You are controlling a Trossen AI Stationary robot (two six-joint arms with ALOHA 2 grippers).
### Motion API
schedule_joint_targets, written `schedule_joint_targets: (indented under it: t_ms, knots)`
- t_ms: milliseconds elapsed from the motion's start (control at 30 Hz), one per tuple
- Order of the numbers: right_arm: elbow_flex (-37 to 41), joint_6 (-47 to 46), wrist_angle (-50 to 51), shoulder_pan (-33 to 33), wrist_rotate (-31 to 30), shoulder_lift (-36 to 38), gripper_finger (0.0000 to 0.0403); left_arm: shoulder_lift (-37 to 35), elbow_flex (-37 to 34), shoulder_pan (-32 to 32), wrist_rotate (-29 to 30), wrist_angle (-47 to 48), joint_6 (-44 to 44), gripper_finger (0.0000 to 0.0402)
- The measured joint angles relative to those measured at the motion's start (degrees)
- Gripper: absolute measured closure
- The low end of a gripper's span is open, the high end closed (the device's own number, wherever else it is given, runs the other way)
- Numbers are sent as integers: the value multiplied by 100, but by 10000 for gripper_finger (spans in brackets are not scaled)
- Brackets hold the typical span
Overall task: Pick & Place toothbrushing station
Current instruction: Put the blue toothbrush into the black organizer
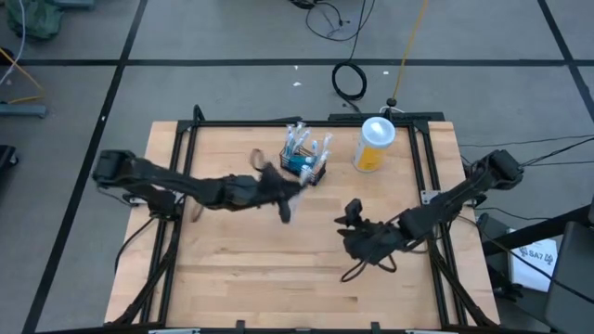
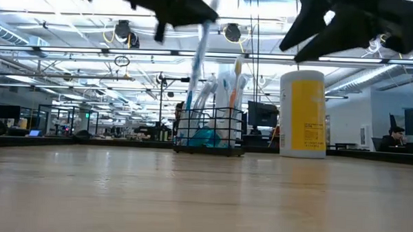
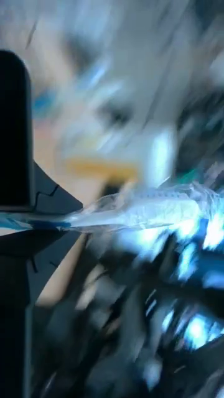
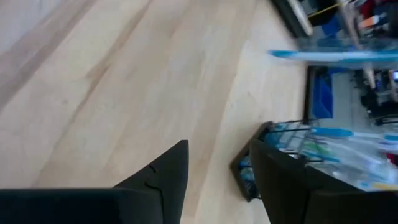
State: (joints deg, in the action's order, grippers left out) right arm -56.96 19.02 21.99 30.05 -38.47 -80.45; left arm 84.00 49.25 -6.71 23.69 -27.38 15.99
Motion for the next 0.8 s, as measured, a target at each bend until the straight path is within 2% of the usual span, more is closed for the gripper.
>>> schedule_joint_targets:
  t_ms: [133, 200, 300, 400, 533, 667, 800]
  knots:
    - [457, 325, -497, -192, 6, 562, 240, -362, 0, -18, 1697, -314, -994, 369]
    - [795, 529, -928, -341, -20, 877, 241, -338, 0, 57, 2039, -626, -1536, 375]
    - [1421, 884, -1988, -580, -22, 1342, 242, -56, 7, 311, 1784, -1415, -2171, 390]
    - [2104, 1315, -3318, -812, -14, 1674, 242, 400, 2, 657, 1524, -1979, -2533, 386]
    - [2913, 1960, -5018, -956, 129, 1984, 243, 1078, 2, 1053, 1582, -2780, -2909, 377]
    - [3482, 2604, -5947, -972, 461, 2200, 243, 1586, -7, 1272, 1587, -3556, -3374, 390]
    - [3749, 3187, -6261, -975, 546, 2381, 243, 1719, -7, 1229, 1602, -4027, -3579, 384]
